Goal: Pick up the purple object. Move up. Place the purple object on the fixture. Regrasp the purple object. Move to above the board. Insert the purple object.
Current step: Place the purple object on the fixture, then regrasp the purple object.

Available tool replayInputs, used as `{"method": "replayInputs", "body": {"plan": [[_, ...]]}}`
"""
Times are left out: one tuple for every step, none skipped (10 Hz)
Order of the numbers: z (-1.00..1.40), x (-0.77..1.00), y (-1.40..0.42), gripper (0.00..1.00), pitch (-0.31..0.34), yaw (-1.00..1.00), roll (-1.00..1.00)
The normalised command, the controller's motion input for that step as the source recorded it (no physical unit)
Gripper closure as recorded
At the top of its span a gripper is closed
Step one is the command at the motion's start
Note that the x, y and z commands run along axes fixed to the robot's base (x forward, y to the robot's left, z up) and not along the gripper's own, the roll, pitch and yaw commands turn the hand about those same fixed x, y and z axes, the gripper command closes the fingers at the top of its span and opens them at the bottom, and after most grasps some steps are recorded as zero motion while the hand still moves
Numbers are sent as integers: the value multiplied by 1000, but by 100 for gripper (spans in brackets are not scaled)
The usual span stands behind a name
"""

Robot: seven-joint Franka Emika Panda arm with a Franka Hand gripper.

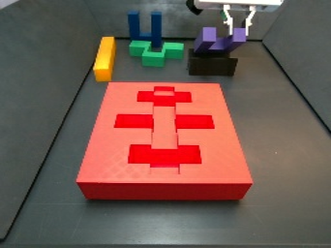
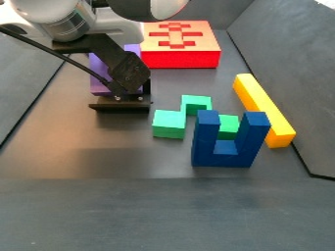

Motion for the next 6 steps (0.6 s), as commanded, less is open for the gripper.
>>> {"method": "replayInputs", "body": {"plan": [[-346, 0, 0, 100, -131, -63, 0], [-229, 0, 0, 100, -66, -83, -9], [0, 0, 0, 100, 0, 0, 0], [0, 0, 0, 0, 0, 0, 0], [0, 6, -26, 0, 0, 0, 0], [389, 189, 0, 0, 106, -17, -94]]}}
